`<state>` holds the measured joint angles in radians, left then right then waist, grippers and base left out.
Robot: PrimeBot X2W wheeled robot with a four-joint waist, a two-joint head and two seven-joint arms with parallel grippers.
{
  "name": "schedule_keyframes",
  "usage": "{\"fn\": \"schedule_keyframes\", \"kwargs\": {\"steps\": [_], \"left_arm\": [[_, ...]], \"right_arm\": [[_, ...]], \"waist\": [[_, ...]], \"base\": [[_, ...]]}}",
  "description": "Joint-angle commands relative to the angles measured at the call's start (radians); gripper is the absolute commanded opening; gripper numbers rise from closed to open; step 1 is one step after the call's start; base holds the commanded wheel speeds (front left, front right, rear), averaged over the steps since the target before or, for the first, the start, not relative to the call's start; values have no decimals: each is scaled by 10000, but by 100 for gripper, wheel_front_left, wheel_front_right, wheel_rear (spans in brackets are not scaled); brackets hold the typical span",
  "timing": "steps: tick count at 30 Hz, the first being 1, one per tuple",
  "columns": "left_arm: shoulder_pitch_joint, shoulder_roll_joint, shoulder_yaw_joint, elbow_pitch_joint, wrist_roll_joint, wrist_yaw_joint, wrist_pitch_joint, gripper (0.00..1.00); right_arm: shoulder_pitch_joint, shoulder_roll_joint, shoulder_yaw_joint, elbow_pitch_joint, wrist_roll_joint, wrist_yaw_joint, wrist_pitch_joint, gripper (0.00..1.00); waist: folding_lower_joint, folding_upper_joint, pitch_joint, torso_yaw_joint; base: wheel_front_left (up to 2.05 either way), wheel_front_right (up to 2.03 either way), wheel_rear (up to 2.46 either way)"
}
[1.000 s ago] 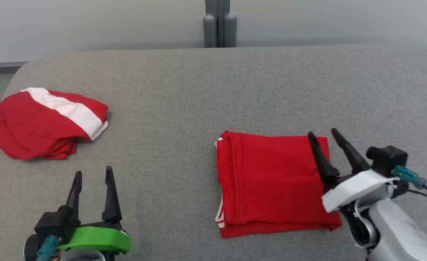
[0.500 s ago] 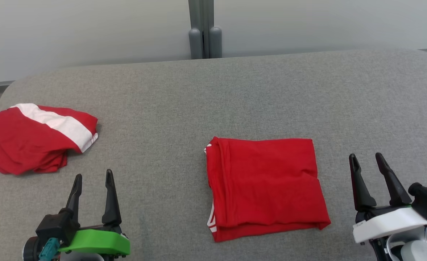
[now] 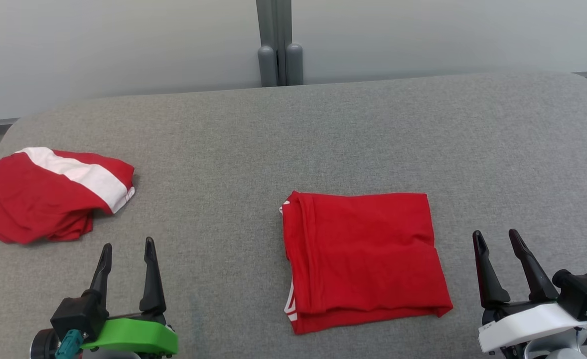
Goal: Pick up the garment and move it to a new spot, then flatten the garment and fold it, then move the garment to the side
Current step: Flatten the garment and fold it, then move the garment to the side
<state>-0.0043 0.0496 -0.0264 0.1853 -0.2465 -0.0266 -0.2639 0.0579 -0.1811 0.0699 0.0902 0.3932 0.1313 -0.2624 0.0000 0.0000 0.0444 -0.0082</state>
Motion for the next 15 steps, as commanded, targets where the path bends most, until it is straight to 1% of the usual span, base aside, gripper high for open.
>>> {"fn": "schedule_keyframes", "kwargs": {"steps": [1, 15], "left_arm": [[184, 19, 66, 9, 41, 10, -4, 100], [210, 19, 174, 111, 123, 30, -4, 100]], "right_arm": [[134, 3, -28, 47, -105, -11, -32, 100], [73, 44, -33, 250, -304, -11, -32, 100]], "waist": [[0, 0, -2, 19], [0, 0, -37, 87]], "base": [[0, 0, 0], [0, 0, 0]]}}
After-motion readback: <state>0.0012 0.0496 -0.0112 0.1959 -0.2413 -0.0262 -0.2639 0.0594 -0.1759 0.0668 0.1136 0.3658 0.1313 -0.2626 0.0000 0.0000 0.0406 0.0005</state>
